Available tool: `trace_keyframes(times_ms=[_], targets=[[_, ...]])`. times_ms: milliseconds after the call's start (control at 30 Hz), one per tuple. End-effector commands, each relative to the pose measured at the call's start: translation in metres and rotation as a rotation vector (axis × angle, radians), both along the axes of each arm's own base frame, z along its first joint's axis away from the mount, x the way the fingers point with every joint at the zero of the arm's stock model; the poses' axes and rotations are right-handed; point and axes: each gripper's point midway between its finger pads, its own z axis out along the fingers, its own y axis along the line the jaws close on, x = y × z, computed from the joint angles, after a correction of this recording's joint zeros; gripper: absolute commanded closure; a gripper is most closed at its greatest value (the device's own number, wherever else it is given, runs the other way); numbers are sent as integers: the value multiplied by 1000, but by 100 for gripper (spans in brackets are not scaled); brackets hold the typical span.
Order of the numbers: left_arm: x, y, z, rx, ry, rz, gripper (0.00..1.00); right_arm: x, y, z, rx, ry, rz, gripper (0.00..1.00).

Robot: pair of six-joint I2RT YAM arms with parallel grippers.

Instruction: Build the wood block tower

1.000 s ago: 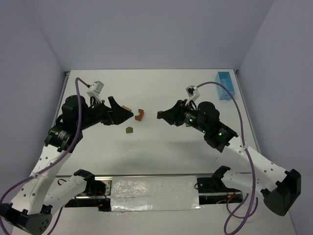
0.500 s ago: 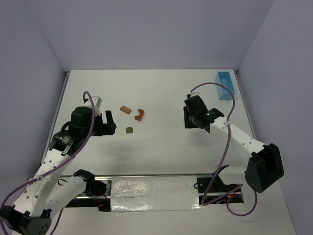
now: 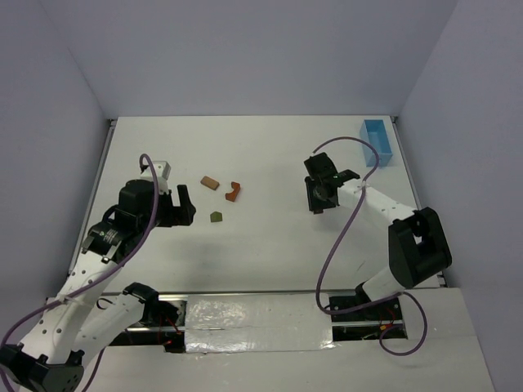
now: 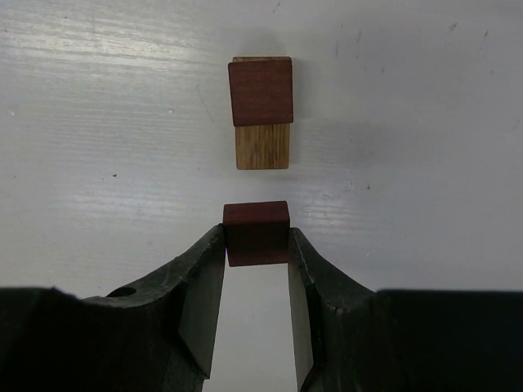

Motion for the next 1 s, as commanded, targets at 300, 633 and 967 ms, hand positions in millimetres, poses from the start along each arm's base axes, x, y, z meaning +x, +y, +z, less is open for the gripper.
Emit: trace_keyframes(times_ms=[300, 633, 967], targets=[[6, -5, 7, 5, -36, -26, 1, 40, 3, 2, 21, -37, 18, 87], [5, -7, 7, 3, -36, -31, 1, 43, 2, -6, 4, -18, 25, 83], [4, -9, 8, 1, -41, -44, 1, 44, 2, -9, 1, -8, 29, 80]])
